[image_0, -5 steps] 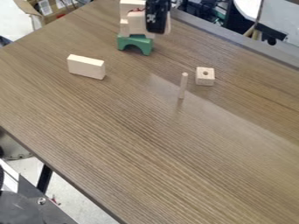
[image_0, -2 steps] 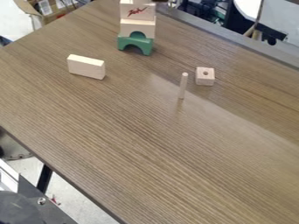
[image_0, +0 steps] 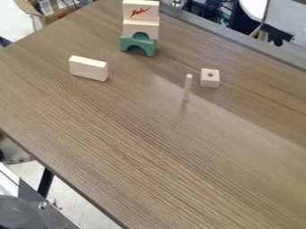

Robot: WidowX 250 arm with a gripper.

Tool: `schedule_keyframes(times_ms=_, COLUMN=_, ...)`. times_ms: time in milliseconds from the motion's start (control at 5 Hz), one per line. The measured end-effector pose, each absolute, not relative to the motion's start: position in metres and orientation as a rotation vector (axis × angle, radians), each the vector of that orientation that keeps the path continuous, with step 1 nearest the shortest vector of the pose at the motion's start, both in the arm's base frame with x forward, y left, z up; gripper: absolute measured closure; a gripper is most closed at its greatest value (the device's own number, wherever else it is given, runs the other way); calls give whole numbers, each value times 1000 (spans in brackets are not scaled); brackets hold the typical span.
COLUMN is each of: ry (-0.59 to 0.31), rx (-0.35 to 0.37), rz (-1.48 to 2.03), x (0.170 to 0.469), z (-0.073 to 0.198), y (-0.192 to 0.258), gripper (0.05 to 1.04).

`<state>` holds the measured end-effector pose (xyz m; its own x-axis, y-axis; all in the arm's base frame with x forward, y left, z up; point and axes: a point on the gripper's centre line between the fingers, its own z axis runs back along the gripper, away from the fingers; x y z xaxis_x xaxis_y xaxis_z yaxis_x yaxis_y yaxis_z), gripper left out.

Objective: Move the white cuboid away from the table

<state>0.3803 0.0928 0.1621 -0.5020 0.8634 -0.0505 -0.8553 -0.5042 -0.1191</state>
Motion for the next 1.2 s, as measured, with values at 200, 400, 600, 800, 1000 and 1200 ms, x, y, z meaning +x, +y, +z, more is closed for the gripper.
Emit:
schedule_keyframes(times_ms=200, ry=-108, rx=-114, rz=2120, x=386, z=158, y=102, gripper=798)
schedule_keyframes(times_ms=400, ry=-131, rx=-100, rz=2135, x=397, z=150, y=109, gripper=798)
schedule_keyframes(times_ms=600, ry=-157, rx=-107, rz=2140, x=403, z=152, y=112, gripper=798)
schedule_keyframes(times_ms=800, ry=-180, rx=-116, rz=2135, x=411, z=149, y=113, gripper=798)
schedule_keyframes(times_ms=1000, ry=-200, rx=-109, rz=2132, x=416, z=145, y=113, gripper=798)
schedule_keyframes(times_ms=1200, ry=-217, rx=-94, rz=2139, x=423, z=139, y=117, gripper=798)
